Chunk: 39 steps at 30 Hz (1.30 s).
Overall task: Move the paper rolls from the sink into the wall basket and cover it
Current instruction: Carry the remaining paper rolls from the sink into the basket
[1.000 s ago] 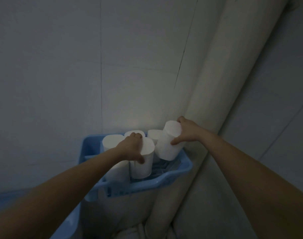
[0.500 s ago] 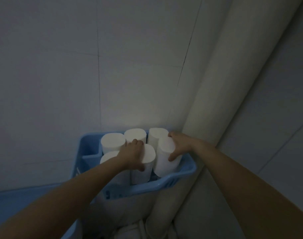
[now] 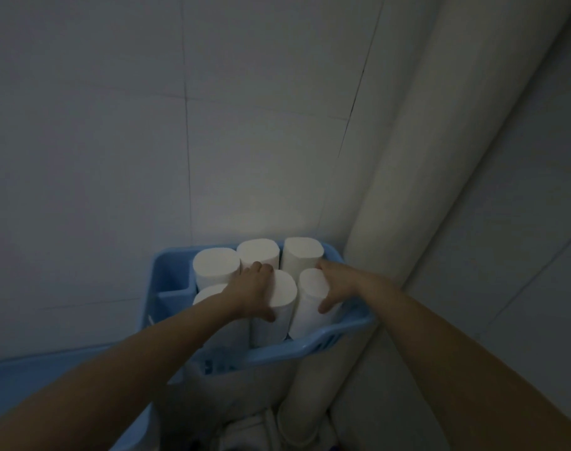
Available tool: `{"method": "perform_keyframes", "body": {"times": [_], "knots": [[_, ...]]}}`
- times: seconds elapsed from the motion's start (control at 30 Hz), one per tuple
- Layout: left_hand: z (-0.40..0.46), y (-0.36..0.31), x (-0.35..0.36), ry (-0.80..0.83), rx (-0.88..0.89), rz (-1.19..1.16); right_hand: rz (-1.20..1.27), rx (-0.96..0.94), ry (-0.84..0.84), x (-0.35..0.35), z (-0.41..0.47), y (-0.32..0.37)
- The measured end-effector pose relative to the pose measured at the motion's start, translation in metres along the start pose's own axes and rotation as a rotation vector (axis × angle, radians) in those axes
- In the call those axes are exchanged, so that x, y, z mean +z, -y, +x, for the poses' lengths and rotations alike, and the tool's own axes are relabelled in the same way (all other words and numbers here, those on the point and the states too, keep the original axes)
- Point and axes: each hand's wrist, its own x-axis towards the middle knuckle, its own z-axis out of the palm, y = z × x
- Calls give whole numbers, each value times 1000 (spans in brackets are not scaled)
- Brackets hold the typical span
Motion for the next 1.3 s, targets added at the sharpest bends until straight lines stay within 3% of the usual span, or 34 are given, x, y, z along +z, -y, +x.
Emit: {"method": "perform_keyframes", "body": {"times": [0.23, 0.6, 0.97, 1.3], "knots": [[-7, -1, -10, 46, 13, -19, -77, 39, 20, -1, -10, 11], [-34, 6, -36, -7, 20, -64, -141, 41, -1, -35, -39, 54], [-95, 43, -98, -100, 0, -64, -269, -103, -81, -77, -68, 165], [-179, 122, -128, -129, -94, -59, -372, -291, -90, -62, -76, 299]]}}
